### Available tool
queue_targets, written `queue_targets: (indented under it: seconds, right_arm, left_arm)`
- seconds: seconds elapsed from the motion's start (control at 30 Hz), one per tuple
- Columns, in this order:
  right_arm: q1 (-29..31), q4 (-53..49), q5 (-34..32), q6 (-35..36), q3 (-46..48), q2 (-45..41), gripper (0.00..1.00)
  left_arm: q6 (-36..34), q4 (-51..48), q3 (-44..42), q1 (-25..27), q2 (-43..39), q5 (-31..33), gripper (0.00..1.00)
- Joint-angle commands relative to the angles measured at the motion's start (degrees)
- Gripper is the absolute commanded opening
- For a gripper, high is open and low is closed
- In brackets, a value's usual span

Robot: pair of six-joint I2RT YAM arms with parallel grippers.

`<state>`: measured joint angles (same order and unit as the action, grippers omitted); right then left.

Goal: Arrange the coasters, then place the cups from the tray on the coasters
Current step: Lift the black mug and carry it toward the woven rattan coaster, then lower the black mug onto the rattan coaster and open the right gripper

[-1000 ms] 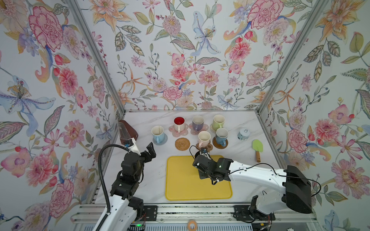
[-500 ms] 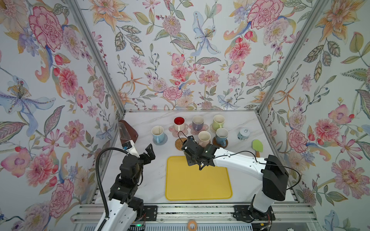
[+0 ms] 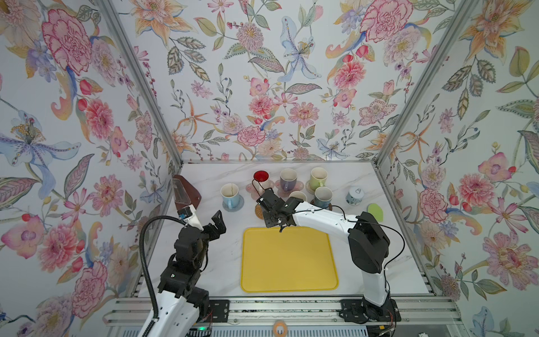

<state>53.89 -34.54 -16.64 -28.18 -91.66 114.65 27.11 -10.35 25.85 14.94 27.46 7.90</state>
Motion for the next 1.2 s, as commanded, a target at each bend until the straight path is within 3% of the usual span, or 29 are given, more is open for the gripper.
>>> queue_targets:
  seconds: [0.0, 1.17]
  right_arm:
    - [-0.62, 2.68, -0.9, 1.73, -4.35, 0.71, 0.0]
    - [-2.75, 2.71, 2.05, 3.51, -11.57, 9.71, 0.0]
  left_arm:
    - [0.66, -0.42, -0.68, -0.49, -0.3, -0.05, 0.99]
    - [0.84, -1.07, -0.39, -0.43, -0.83, 1.06, 0.99]
